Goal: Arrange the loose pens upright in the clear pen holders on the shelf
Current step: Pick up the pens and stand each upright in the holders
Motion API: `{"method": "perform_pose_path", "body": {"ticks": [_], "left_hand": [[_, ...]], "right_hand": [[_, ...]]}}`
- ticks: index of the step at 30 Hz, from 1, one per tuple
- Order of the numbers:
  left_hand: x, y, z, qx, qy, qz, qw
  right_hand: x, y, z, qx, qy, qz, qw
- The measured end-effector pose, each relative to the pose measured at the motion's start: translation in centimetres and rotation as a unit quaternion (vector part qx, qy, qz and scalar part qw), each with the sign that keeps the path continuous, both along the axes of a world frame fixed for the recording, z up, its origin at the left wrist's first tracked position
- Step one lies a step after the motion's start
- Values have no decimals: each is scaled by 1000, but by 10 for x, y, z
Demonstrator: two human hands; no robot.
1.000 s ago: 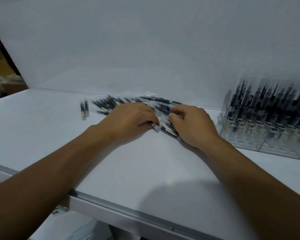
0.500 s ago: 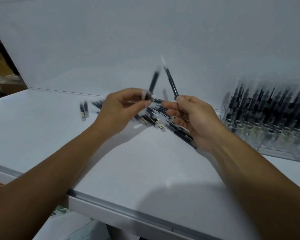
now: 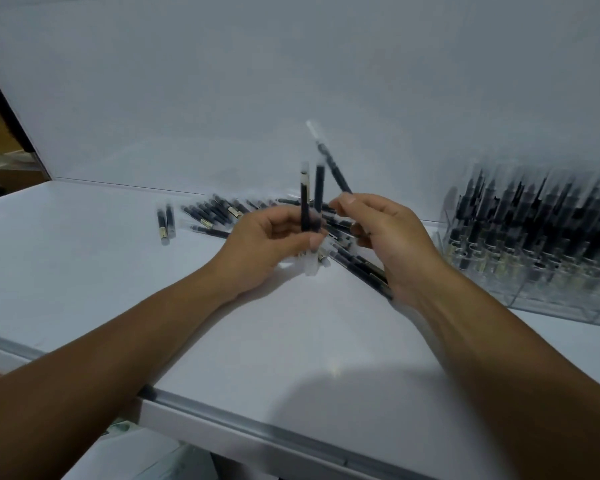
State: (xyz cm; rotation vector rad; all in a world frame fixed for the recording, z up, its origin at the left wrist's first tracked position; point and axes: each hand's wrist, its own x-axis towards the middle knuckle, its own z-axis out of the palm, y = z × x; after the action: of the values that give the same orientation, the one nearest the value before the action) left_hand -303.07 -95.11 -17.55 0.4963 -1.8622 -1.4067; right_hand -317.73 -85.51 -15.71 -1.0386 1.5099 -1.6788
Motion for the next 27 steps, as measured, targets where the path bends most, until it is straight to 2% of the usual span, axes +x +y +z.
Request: {"method": "perform_pose_path", "body": {"ticks": [4, 11, 15, 20, 27], "left_hand": [[0, 3, -1, 10, -35, -15, 999], [-2, 19, 16, 49, 9, 23, 998], [-4, 26, 30, 14, -10, 30, 999], [-19, 51, 37, 20, 17, -13, 1000], [-71, 100, 37, 30, 3, -107, 994]], "right_hand": [[-3, 2, 4, -13, 16, -36, 999], [0, 4, 7, -9, 100, -26, 995], [-4, 16, 24, -13, 148, -56, 987], [-20, 55, 33, -33, 199, -115, 973], [-63, 131, 35, -15, 209, -166, 964]]}}
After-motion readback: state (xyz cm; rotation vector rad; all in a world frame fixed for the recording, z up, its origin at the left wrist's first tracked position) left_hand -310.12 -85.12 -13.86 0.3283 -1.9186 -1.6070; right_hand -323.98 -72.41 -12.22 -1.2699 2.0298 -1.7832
